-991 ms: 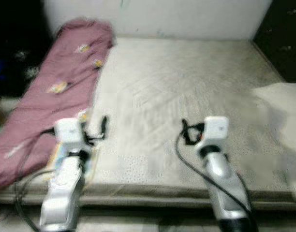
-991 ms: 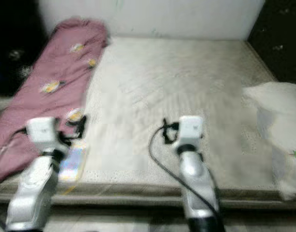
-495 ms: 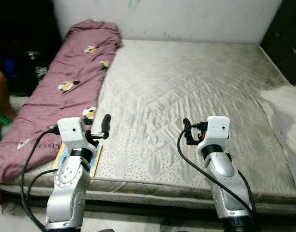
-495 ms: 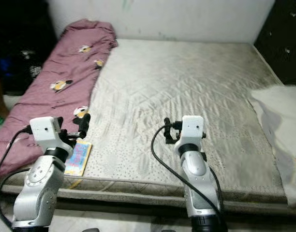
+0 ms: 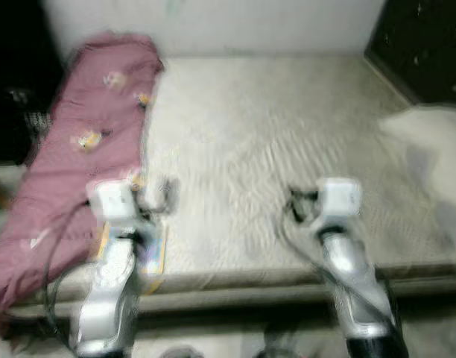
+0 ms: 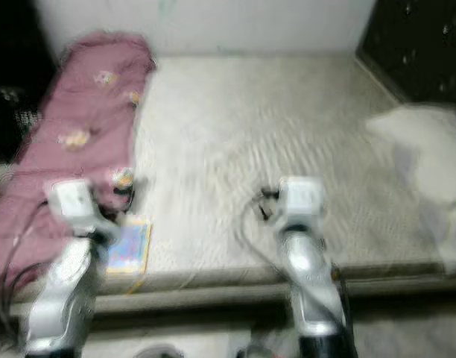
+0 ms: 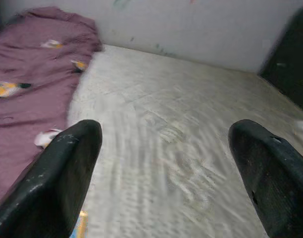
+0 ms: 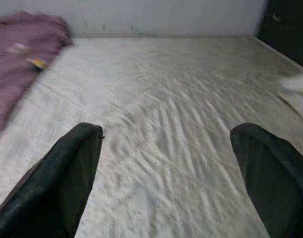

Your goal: Clean up the room

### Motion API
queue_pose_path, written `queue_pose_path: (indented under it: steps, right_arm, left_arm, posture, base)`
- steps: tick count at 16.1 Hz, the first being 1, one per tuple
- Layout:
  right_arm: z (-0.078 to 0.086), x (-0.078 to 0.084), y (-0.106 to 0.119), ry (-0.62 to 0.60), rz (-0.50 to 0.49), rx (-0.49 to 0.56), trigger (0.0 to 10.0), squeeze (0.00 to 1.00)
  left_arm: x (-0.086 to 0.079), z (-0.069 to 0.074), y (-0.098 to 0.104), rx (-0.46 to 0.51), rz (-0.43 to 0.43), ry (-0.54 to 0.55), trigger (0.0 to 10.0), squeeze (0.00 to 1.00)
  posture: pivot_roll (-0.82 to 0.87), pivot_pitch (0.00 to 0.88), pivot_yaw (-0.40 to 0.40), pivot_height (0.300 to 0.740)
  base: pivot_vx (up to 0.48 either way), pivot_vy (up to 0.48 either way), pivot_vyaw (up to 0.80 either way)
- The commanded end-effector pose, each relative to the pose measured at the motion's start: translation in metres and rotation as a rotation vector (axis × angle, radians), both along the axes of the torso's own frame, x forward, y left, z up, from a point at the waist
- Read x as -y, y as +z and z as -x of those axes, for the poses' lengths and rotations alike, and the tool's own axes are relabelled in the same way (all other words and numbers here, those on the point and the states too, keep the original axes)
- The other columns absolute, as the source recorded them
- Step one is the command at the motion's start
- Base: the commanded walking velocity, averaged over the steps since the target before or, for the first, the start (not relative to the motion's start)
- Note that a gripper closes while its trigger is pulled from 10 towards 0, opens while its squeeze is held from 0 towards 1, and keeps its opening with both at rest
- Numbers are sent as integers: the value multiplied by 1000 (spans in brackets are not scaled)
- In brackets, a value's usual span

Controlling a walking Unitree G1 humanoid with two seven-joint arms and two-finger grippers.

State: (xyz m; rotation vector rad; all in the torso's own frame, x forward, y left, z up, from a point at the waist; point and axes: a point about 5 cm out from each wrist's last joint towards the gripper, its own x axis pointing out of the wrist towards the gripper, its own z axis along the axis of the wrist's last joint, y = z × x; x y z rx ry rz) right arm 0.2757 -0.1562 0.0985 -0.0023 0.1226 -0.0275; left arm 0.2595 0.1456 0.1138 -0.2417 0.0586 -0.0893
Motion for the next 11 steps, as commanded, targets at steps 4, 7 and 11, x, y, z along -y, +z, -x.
queue_pose_path:
  steps: [4, 7, 11]
  right_arm:
    - [-2, -5, 4, 19, -12, 14, 10000, 0]
    - [-2, -5, 4, 22, -12, 12, 10000, 0]
    - [-3, -6, 3, 29, -9, 7, 10000, 0]
  left_arm:
    - [-7, -1, 3, 9, -18, 14, 10000, 0]
    - [-5, 1, 6, 29, -56, -9, 10000, 0]
    - [-8, 2, 5, 25, -64, 5, 10000, 0]
  posture:
    - [-37, 23, 16, 740]
    - [-35, 21, 16, 740]
    - [-34, 17, 13, 740]
  base:
    - [0, 478, 0]
    - [0, 480, 0]
    - [0, 480, 0]
